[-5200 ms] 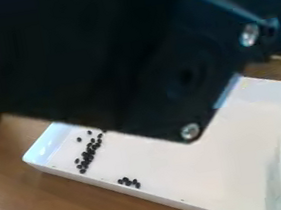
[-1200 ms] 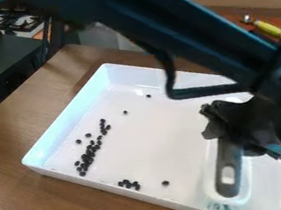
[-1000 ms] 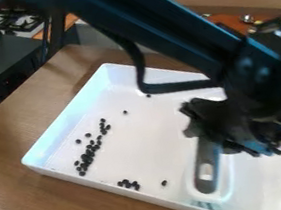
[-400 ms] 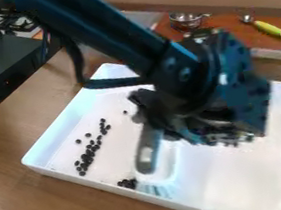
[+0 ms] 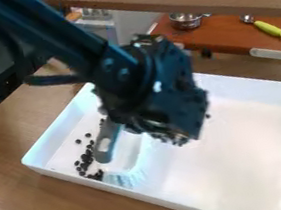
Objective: Sweep into pile
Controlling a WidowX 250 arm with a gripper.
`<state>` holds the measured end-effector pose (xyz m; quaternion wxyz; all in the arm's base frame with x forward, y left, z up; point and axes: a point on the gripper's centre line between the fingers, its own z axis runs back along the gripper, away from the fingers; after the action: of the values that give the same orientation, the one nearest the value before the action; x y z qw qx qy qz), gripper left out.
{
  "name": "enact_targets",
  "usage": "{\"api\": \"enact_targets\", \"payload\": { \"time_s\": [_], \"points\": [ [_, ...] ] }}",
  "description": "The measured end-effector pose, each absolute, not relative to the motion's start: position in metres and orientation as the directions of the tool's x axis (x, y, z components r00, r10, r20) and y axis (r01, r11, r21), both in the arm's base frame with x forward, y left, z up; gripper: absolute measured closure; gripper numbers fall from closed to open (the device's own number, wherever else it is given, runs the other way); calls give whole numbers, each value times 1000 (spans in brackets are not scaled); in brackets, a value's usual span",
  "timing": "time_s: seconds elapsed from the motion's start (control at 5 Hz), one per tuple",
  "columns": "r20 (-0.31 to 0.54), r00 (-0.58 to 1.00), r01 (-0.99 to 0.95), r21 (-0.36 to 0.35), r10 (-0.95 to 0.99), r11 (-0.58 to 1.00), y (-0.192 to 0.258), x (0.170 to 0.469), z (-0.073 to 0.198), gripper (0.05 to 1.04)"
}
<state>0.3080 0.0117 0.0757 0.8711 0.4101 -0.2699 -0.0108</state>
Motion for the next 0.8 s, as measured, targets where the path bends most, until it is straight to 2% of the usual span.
{"api": "enact_targets", "payload": {
  "time_s": [0.4,0.6,0.8],
  "points": [
    [459,844,-204,754,-279,625,50,303,87,592],
    [496,829,-227,721,-258,655,40,301,95,592],
    [574,797,-270,620,-190,737,-2,311,117,592]
  ]
}}
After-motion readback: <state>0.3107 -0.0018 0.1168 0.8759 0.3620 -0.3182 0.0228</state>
